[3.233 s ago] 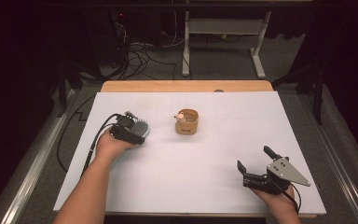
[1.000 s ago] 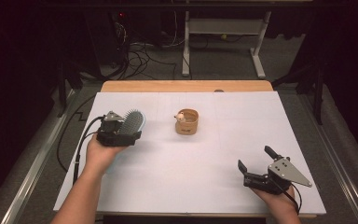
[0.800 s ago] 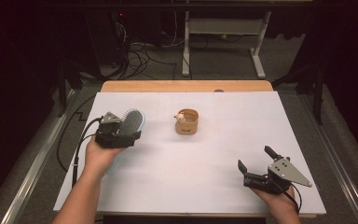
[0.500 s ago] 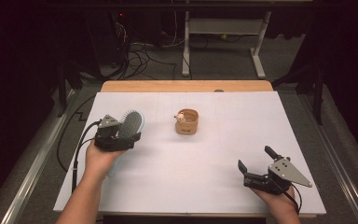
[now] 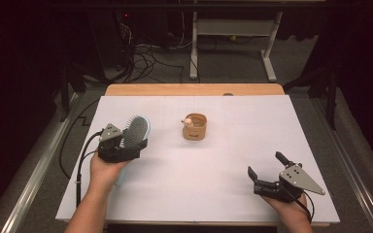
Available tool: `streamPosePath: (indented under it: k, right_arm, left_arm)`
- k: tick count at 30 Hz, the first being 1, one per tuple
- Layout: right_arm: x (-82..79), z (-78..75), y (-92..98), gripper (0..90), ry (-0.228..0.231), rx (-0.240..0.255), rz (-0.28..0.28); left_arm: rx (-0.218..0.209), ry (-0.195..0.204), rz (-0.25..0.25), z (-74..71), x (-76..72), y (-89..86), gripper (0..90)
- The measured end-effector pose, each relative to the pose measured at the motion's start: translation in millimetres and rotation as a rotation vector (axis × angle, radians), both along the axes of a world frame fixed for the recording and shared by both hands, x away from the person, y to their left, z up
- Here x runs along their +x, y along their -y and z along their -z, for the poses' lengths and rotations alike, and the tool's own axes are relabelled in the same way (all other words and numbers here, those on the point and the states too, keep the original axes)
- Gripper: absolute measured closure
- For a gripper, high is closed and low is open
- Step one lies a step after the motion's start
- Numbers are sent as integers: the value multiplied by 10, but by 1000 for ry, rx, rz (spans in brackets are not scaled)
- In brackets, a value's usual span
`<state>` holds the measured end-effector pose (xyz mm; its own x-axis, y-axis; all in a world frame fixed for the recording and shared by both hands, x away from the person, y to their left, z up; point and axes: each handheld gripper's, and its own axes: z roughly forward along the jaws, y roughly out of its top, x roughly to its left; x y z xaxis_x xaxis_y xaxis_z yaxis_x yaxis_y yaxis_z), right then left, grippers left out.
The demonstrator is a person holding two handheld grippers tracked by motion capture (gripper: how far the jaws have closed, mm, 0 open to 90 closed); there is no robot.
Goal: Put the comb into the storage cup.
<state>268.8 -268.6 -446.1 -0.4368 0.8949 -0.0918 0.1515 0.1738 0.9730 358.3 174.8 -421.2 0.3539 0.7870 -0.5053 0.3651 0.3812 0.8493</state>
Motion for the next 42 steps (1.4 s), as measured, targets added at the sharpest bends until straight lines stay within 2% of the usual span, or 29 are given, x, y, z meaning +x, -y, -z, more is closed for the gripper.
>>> streamPosePath:
  k: [4,12,24,31,38,42]
  right_arm:
    - [2,2,-2,2,0,-3,-1]
    - [2,6,-4,2,-2,-3,-1]
    - [-4,4,-10,2,1,-4,-1]
    - [-2,12,-12,2,-4,-1,-1]
    - [-1,14,-15,2,-7,-3,-1]
    - [-2,15,-17,2,-6,-4,-2]
  left_arm:
    - [-16,17,5,-4,-37,6,206]
    - [-13,56,27,-17,-119,56,206]
    - [-55,103,49,12,-226,84,206]
    - [-78,143,52,-40,-291,116,205]
    - [-79,195,55,-86,-364,154,205]
    - [-91,224,74,-115,-415,184,205]
